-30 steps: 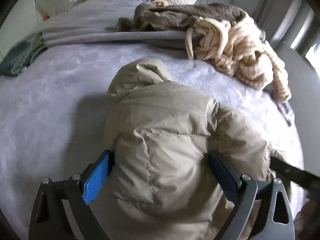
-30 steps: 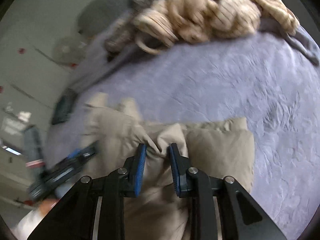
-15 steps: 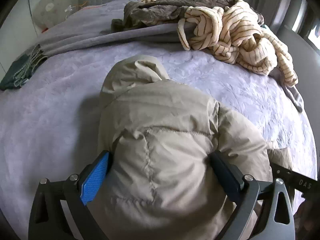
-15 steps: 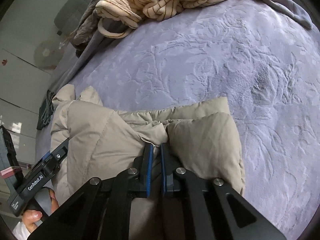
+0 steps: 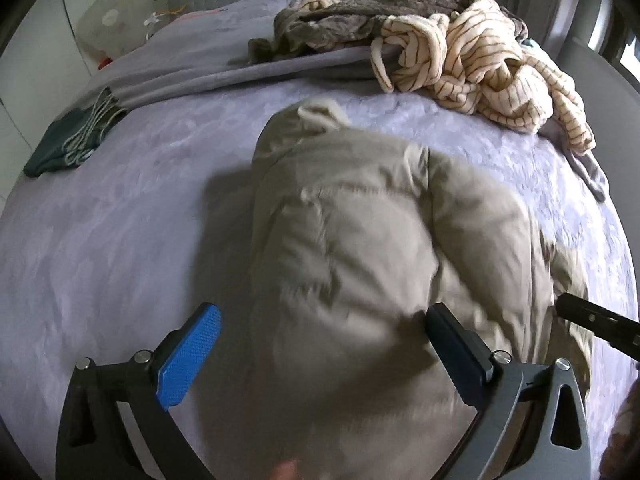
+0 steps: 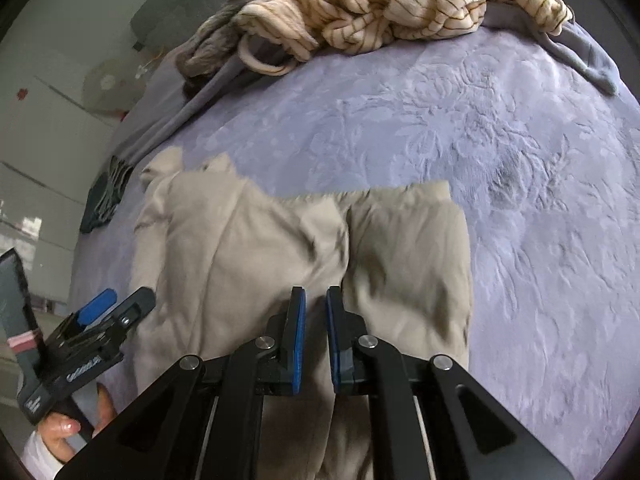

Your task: Fold large clothes

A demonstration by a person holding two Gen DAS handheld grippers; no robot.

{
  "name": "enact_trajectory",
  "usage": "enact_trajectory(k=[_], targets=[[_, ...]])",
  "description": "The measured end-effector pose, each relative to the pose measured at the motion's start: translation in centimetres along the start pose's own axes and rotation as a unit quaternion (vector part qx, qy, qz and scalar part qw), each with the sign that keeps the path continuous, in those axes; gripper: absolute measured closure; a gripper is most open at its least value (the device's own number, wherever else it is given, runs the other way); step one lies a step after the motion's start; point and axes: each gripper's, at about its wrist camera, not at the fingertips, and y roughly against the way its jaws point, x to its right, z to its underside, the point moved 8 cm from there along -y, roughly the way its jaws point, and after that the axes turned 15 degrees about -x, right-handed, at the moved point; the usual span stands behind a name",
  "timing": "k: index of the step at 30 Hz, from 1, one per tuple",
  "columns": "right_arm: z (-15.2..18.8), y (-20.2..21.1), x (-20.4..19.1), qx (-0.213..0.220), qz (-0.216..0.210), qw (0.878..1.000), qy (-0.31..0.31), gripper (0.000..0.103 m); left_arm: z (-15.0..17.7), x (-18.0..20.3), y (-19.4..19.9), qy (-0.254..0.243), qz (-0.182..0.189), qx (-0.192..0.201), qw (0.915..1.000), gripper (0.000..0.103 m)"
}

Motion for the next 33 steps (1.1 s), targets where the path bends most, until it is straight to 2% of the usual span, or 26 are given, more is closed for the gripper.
enact_trajectory(k=[2,6,8,10,14,17,19,23,26,30,33], targets=[[1.4,0.5,-0.4,-0.003,-0.004,1.000,0.005,0.091,1.5,-0.4,0.2,-0.005,-0.001,-0.005,1.0000,0.000],[4.4,1.5,-1.1,-0.010,-0.012,1.000,0.014,0.091,4.0,-1.3,0.5,-0.008,-0.025,-0.020,0.9994,0.000],[6.0,2.1,-1.5,-0.008,-0.010,1.000,0.019,0.084,5.3,-1.6,0.6,0.000,-0.006,-0.029,0.9996,0.000],[7.5,2.8,-1.7,0.000,-0.006,1.000,0.019,0.073,6.3,-1.8,0.5,0.001,-0.004,-0.035,0.9994,0.000],[10.1,2.3,-1.6,-0.014,0.021,0.999,0.021,0.072,8.1,-1.9,0.4,-0.002,-0.008,-0.043,0.9990,0.000],[11.2,0.6,-0.6,-0.038,0.052,0.998,0.019,0.072,8.8,-2.0,0.3,0.001,-0.006,-0.052,0.9986,0.000],[11.5,0.0,-0.1,-0.049,0.052,0.997,0.009,0.072,9.0,-2.1,0.6,0.001,-0.010,-0.054,0.9985,0.000],[11.8,1.2,-0.1,-0.044,0.049,0.998,0.001,0.071,9.9,-2.3,1.5,-0.003,-0.022,-0.056,0.9982,0.000],[12.3,2.2,-0.2,-0.042,0.048,0.998,0.001,0.058,10.8,-2.4,2.2,-0.001,-0.022,-0.064,0.9977,0.000],[13.0,3.5,-0.6,-0.039,0.046,0.998,-0.002,0.055,12.0,-2.5,3.2,0.003,-0.008,-0.073,0.9973,0.000],[13.5,4.1,-1.1,-0.039,0.046,0.998,-0.007,0.048,12.8,-2.5,4.0,0.002,-0.005,-0.077,0.9970,0.000]])
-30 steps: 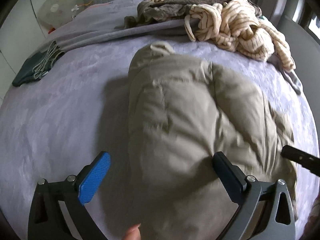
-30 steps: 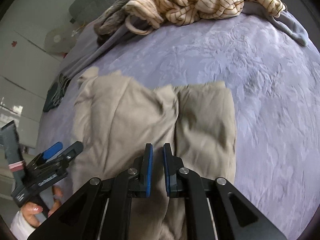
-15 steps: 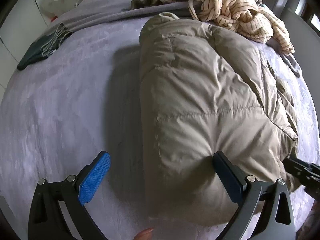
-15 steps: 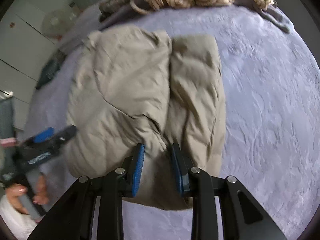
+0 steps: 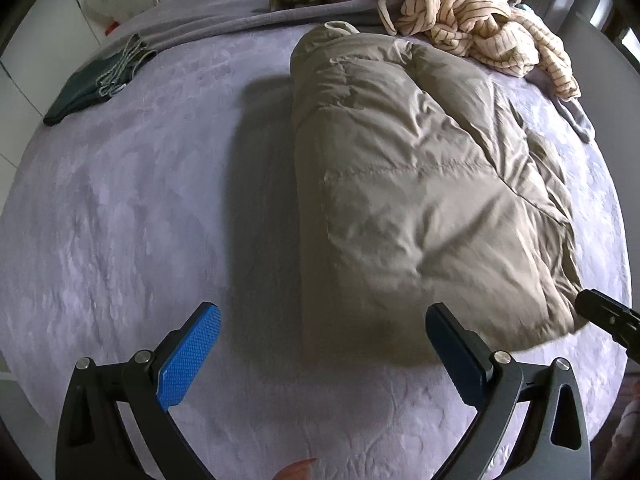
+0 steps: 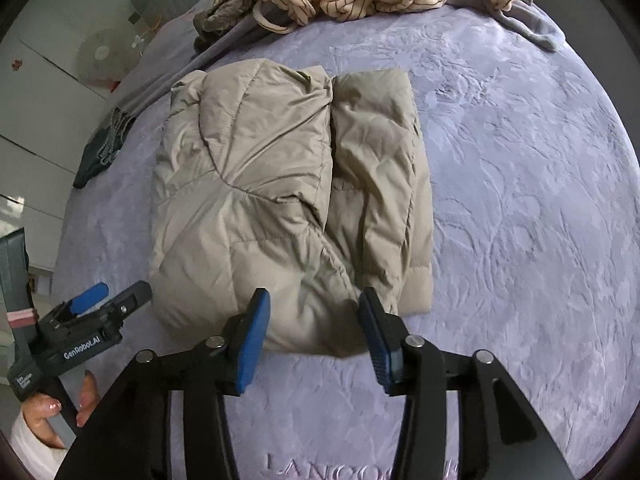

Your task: Fold large clothes

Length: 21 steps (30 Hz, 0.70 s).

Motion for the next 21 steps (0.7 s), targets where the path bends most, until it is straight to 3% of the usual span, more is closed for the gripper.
enact_trajectory(k=[4,10,13,21], targets=[[0.9,0.8,-0.6,0.000,0.005,1.000,0.001,0.038,1.2,0.1,1.1,-0.007,-0.005,0.000,1.0000,0.000],[2.7,1.6,-1.1,0.001,0.016,1.000,-0.003,0.034,2.8,-0.3,3.0,-0.014,-0.011,0.012,0.9998,0.000],[3.5,1.9,-1.4,0.006,0.024,1.000,-0.004,0.021,3.1,-0.4,3.8,-0.022,-0.012,0.017,0.9995,0.000],[4.8,3.5,-3.1,0.029,0.050,0.998,-0.010,0.018,4.2,-1.4,5.9,-0.039,0.008,0.037,0.9985,0.000]])
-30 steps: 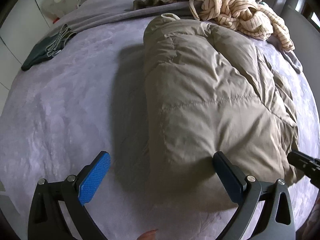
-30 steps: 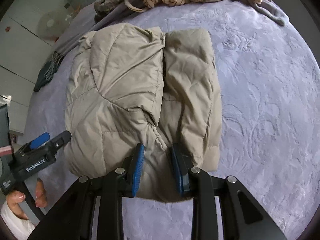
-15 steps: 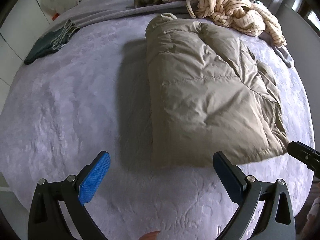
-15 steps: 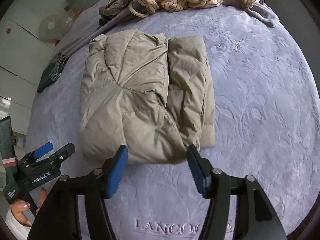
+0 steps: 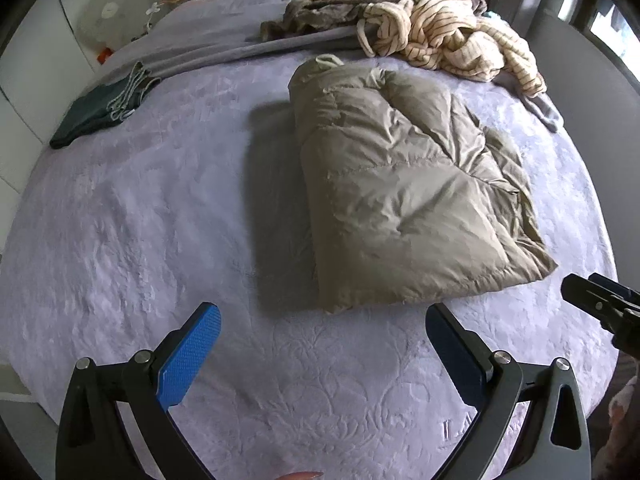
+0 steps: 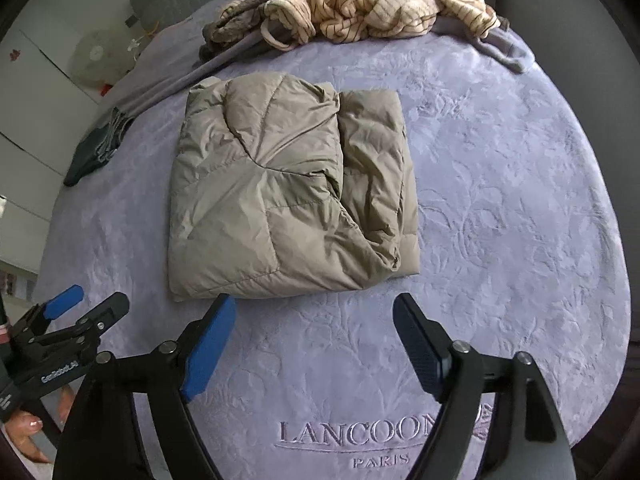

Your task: Fold large clothes

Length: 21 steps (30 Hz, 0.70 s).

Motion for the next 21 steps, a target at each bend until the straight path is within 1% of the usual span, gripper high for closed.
enact_trajectory(k=[1,2,3,4,6,8,11,13,17,19,21], targets=[[0.2,0.2,-0.2,0.005,0.002,1.000,-0.002,0.018,0.2,-0.2,0.2,-0.001,0.004,0.001,1.0000,0.000],[0.3,0.5,-0.4,0.012,0.005,1.000,-0.005,0.006,0.3,-0.3,0.4,-0.003,0.007,0.002,1.0000,0.000],[0.5,0.7,-0.7,0.019,0.007,1.000,-0.008,0.001,0.4,-0.4,0.4,-0.005,0.008,0.002,1.0000,0.000],[0.6,0.9,-0.8,0.024,0.009,1.000,-0.008,0.000,0.6,-0.5,0.5,-0.007,0.010,0.000,0.9999,0.000],[1.1,1.3,-1.1,0.037,0.019,0.999,-0.015,0.000,0.9,-0.6,0.8,-0.012,0.014,0.000,0.9998,0.000],[1.4,1.6,-1.3,0.040,0.020,0.999,-0.022,0.000,1.1,-0.7,1.4,-0.016,0.014,0.007,0.9998,0.000],[2.0,2.0,-1.6,0.026,0.025,0.999,-0.022,0.000,1.6,-0.8,2.3,-0.011,0.013,0.013,0.9998,0.000],[2.2,2.4,-1.8,0.025,0.027,0.999,-0.020,0.000,2.0,-1.1,3.4,-0.004,0.015,0.020,0.9997,0.000],[2.4,4.5,-2.6,0.045,0.031,0.998,0.000,0.000,2.8,-1.3,5.3,0.013,0.010,0.037,0.9992,0.000],[2.5,5.4,-2.8,0.055,0.035,0.998,0.008,0.000,3.4,-1.3,6.4,0.024,0.002,0.043,0.9988,0.000],[2.8,6.3,-2.9,0.058,0.042,0.997,0.016,0.000,4.1,-1.3,7.4,0.036,-0.001,0.047,0.9982,0.000]])
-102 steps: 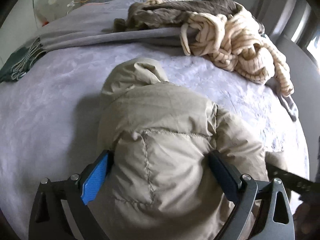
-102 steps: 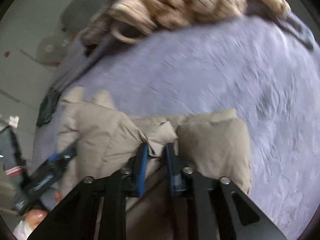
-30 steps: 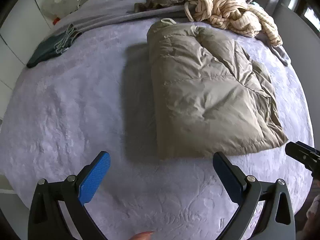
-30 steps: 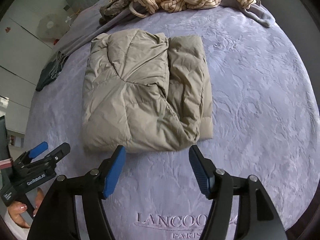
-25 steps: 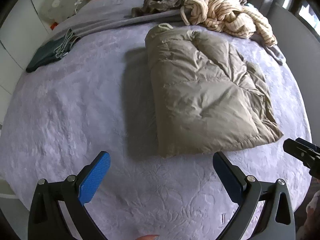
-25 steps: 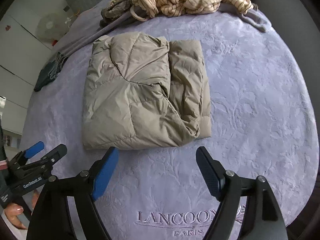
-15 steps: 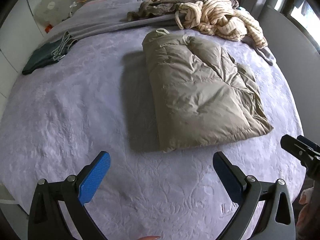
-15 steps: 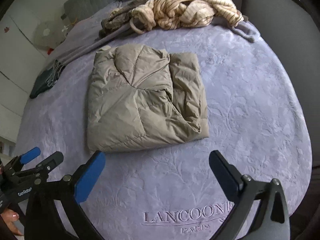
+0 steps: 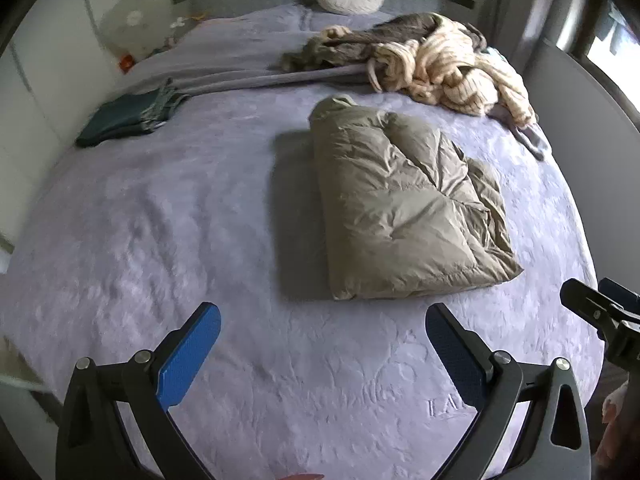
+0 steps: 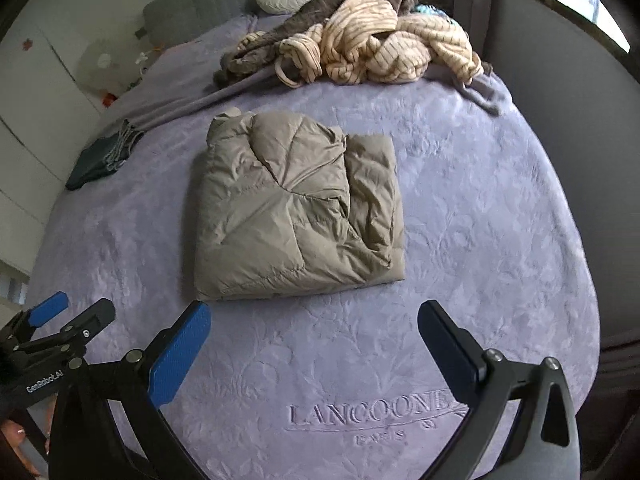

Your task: Fold large clothes

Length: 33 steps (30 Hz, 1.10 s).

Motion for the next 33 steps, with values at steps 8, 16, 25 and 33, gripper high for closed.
enact_trajectory(k=[8,16,25,33], targets=[[1.2,3.4,0.2,0.031,0.006,0.999,0.028,0.000,2.3,0.5,3.2,0.015,-0.016,0.022,0.9995,0.000],[2.1,5.6,0.0,0.057,0.015,0.997,0.045,0.000,3.8,0.7,4.8,0.020,-0.035,0.038,0.9985,0.000],[2.3,6.3,0.1,0.065,0.012,0.997,0.044,0.000,4.4,0.2,5.6,0.030,-0.043,0.047,0.9975,0.000],[2.4,6.4,0.1,0.066,0.011,0.997,0.043,0.000,4.5,0.5,5.9,0.030,-0.044,0.049,0.9974,0.000]])
